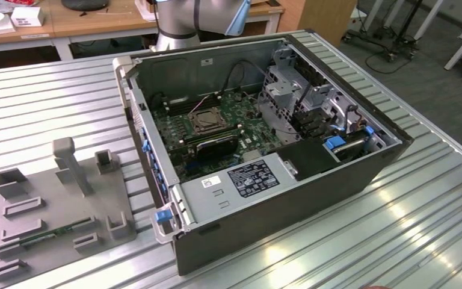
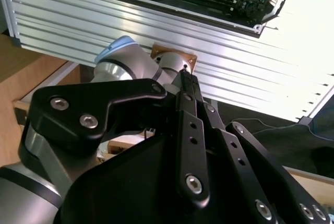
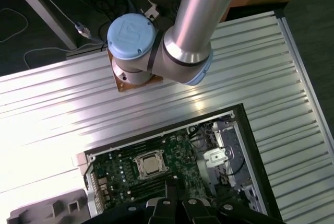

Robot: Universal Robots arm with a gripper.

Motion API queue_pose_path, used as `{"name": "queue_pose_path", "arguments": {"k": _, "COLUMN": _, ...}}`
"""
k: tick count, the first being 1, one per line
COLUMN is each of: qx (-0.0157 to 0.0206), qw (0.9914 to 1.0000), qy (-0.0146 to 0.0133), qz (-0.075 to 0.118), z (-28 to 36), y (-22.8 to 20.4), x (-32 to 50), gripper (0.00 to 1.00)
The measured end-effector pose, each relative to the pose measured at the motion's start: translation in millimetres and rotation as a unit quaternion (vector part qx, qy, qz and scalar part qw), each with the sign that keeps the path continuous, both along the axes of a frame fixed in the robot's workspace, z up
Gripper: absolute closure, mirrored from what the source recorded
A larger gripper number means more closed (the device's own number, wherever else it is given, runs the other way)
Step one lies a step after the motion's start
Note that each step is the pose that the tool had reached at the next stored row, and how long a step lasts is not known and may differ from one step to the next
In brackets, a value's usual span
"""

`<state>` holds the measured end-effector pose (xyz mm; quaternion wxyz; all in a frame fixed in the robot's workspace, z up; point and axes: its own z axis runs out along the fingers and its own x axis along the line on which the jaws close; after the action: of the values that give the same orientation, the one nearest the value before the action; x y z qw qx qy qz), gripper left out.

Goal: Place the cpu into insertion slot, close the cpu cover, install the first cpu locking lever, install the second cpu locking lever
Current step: 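Install the first cpu locking lever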

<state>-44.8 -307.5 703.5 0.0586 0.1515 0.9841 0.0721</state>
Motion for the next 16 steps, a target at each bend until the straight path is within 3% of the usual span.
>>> {"name": "queue_pose_path", "arguments": {"k": 16, "qx": 0.0, "qw": 0.99999, "qy": 0.0, "qz": -0.004, "z": -29.0, "y": 0.1, "x": 0.0, "gripper": 0.89}}
